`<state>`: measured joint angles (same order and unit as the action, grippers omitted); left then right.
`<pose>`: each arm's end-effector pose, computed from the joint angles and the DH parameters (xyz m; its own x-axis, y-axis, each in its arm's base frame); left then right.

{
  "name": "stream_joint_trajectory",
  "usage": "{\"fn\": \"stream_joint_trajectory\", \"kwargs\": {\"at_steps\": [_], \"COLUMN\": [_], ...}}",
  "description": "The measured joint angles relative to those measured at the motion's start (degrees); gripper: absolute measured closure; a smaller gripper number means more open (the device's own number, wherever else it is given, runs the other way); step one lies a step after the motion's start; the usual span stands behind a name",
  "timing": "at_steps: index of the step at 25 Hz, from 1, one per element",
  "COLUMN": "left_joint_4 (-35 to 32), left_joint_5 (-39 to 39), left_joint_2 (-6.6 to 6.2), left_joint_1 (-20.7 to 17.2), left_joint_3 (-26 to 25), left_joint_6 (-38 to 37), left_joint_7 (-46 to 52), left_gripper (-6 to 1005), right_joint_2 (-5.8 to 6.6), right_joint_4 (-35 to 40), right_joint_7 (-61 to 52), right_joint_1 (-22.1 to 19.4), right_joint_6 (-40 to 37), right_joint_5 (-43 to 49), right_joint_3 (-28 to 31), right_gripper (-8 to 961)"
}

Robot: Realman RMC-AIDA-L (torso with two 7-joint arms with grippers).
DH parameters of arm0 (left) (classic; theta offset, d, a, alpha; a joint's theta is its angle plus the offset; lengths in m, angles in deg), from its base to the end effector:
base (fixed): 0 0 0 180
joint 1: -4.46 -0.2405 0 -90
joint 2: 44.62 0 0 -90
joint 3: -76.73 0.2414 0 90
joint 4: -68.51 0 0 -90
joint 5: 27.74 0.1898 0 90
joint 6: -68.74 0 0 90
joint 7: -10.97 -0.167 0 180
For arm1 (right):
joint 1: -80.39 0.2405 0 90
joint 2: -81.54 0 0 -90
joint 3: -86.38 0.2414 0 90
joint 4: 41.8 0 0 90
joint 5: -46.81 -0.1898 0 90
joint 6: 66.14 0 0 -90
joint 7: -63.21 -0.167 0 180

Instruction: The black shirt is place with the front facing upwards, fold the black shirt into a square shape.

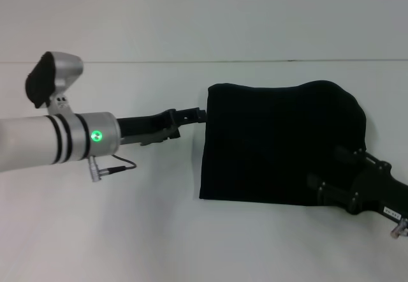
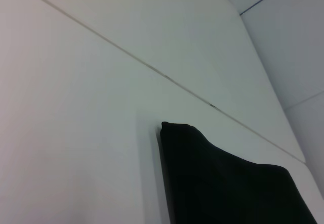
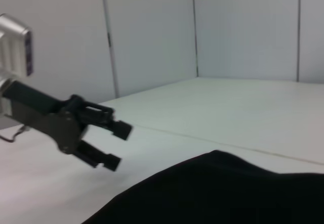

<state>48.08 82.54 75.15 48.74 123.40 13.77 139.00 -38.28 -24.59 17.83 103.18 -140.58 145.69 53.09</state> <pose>-0.2174 0.3912 -0.0685 0.1093 0.8362 0.5373 0.9821 -0.1743 0.0715 0.2945 0.2951 -0.0372 0.7712 -0.2086 -0.6015 -0.5514 -0.6911 -0.4672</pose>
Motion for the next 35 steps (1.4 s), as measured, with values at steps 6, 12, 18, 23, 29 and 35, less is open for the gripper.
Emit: {"fn": "stream_joint_trajectory", "kwargs": {"at_steps": [6,12,18,23,29,35], "left_joint_4": [0.02,0.25,1.40,2.55,3.21,3.35], "left_joint_5": [0.92,0.75,0.39,0.39,0.43,0.48], "left_joint_2": [2.58,4.28,4.50,4.59,4.68,4.71], "left_joint_1": [1.25,2.33,3.34,4.34,5.17,5.37], "left_joint_3": [0.62,2.77,2.83,2.90,2.91,3.58], "left_joint_6": [4.10,8.15,8.44,8.54,9.09,9.26], "left_joint_7": [-0.24,-0.17,-0.15,-0.42,-1.57,-2.44], "left_gripper": [78,78,77,90,130,169], "right_joint_2": [-0.03,-0.06,-0.06,-0.06,-0.06,-0.06], "right_joint_4": [0.00,-0.09,-0.08,-0.11,-0.06,0.18], "right_joint_7": [0.52,0.72,0.73,0.73,0.72,0.47], "right_joint_1": [-1.00,-1.17,-1.17,-1.15,-1.08,-1.13], "right_joint_6": [-0.14,-0.28,-0.43,-0.72,-1.42,-1.67], "right_joint_5": [0.07,0.09,0.09,0.09,0.09,0.09], "right_joint_3": [-2.40,-3.30,-3.55,-3.56,-3.62,-3.63], "right_gripper": [40,40,40,39,39,41]}}
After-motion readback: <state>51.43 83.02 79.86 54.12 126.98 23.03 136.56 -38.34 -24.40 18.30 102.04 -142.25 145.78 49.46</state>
